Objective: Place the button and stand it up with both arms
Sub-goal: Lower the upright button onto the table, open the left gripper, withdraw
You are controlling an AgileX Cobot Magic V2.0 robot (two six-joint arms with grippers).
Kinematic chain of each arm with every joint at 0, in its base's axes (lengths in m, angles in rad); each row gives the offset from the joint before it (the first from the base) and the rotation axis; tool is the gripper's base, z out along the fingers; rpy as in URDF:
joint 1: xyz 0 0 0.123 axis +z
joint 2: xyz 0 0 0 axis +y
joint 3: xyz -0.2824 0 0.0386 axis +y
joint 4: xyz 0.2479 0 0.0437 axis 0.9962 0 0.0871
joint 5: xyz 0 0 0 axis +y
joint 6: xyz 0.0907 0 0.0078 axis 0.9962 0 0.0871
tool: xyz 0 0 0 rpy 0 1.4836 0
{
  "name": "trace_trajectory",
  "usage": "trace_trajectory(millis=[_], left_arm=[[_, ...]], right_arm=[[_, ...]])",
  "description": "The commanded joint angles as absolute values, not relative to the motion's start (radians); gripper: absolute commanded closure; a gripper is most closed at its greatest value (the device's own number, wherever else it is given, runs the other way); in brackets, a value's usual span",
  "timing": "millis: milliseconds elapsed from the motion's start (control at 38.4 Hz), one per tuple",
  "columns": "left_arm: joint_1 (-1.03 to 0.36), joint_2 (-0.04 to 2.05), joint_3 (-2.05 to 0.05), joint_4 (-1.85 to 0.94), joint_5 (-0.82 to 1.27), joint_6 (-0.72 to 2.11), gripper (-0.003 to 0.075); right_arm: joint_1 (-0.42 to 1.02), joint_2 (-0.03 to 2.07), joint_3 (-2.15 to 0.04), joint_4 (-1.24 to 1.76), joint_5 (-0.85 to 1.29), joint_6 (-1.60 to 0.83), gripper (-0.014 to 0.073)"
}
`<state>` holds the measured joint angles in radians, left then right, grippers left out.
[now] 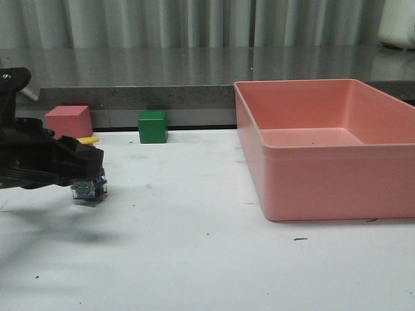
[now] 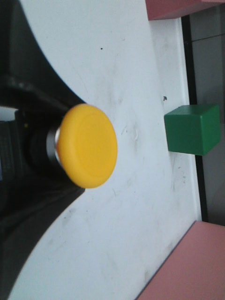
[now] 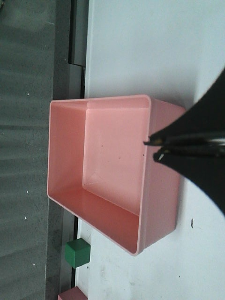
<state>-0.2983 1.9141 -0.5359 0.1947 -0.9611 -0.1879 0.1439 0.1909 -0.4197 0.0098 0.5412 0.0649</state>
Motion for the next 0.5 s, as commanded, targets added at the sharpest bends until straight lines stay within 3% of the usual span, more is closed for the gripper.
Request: trace_trajectory(millis=[0, 104, 339, 469], left_arm=[[-0.296, 1.885, -0.552, 0.183, -1.055, -0.188, 0.0580], [-0.296, 1.885, -0.552, 0.183, -1.075, -0.188, 0.0542], [-0.296, 1.885, -0.552, 0.183, -1.086, -0.188, 0.0284], [-0.296, 1.885, -0.552, 0.183, -1.096, -0.188, 0.0218]], right_arm=[[0.141, 0.200, -0.443, 0.000, 0.464, 0.054, 0.0662], [0.141, 0.200, -0.443, 0.000, 0.464, 0.054, 0.0662], [0.141, 0.200, -0.443, 0.000, 0.464, 0.054, 0.0662], [0.141, 0.200, -0.443, 0.000, 0.464, 0.054, 0.0662]])
